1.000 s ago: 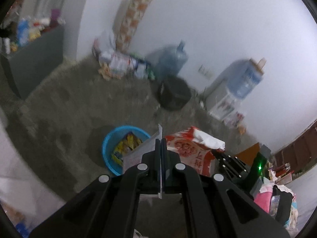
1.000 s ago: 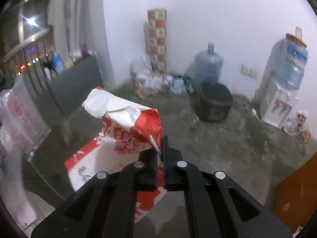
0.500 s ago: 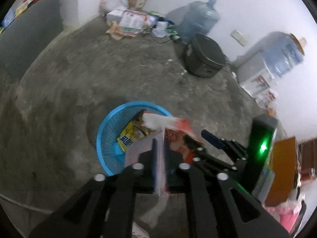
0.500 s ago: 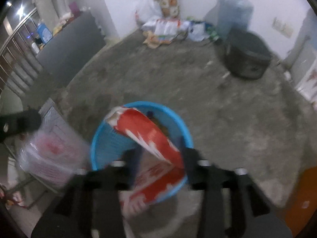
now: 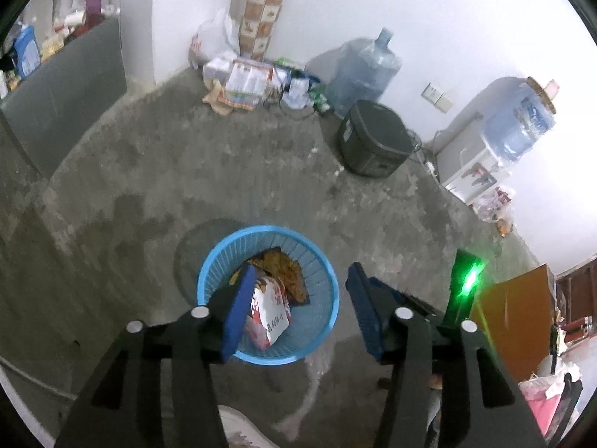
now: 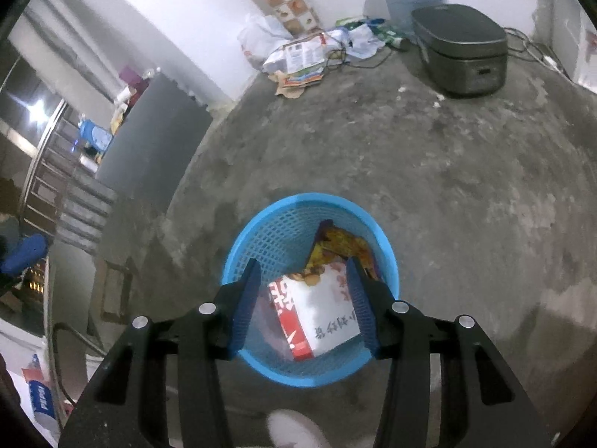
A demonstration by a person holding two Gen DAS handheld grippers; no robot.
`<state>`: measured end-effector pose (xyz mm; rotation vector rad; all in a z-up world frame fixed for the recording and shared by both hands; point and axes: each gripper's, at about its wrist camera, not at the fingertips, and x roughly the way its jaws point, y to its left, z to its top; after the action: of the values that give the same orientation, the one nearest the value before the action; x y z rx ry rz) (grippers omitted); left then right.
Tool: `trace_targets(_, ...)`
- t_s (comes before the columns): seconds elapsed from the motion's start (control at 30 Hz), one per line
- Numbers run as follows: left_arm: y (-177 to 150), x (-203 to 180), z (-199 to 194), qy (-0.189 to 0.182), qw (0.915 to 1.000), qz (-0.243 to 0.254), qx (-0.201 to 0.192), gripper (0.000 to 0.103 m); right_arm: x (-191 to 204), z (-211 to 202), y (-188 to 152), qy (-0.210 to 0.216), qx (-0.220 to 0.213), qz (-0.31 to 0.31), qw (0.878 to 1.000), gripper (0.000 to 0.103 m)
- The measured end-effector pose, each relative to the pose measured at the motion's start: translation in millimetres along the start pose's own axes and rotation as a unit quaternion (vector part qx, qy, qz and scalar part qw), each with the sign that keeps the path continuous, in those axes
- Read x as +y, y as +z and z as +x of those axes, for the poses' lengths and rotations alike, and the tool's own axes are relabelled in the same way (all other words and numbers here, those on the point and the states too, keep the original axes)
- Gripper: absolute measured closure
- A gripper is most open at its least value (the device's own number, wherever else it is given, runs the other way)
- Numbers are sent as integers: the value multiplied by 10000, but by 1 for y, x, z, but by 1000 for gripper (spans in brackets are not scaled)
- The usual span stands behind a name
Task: Collect trash
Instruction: 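Open both grippers over the blue wastebasket to drop the bag and wrapper, then move both grippers back toward the table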
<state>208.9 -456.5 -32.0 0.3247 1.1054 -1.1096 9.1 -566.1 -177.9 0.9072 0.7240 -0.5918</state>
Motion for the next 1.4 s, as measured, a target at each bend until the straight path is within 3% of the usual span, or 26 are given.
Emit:
trace_targets(0.2,-16,-2,-74,-32,9987,17,-501,24,23,-39,-13,196,-355,-122,9991,47)
trace_targets(0.37,-49,2,-146,-26,9942,30,-1078,6,64,-86,-33,251,-779,-625,9947,25)
trace_targets(0.57,-101,13,-206,229,9922,60,-1220,6,117,-131,-56,-18,-1322,-1406,9812,9)
trace_targets(0.73,-143,30,-250,426,9867,-293,-1540,6,158,-154,-82,-252,-1716,-2093,9624,8)
trace_targets(0.93,-193,60,-297,972,9664,-982,-2168,6,195,-170,-115,-320,-2223,-2679,9369,8)
trace_targets(1.03,-218,71,-317,1101,9568,-1125,-2446,6,212,-179,-131,-307,-2405,-3078,9200,8)
trace_targets(1.17,-259,88,-346,1161,9369,-1522,-2926,6,228,-193,-151,-426,-2795,-3443,8953,8)
trace_targets(1.27,-290,104,-369,1184,9211,-1799,-3242,6,234,-196,-160,-201,-2827,-3518,8921,8)
trace_targets(1.4,-329,116,-390,1317,9053,-1970,-3526,6,242,-197,-164,495,-2656,-3569,8942,8)
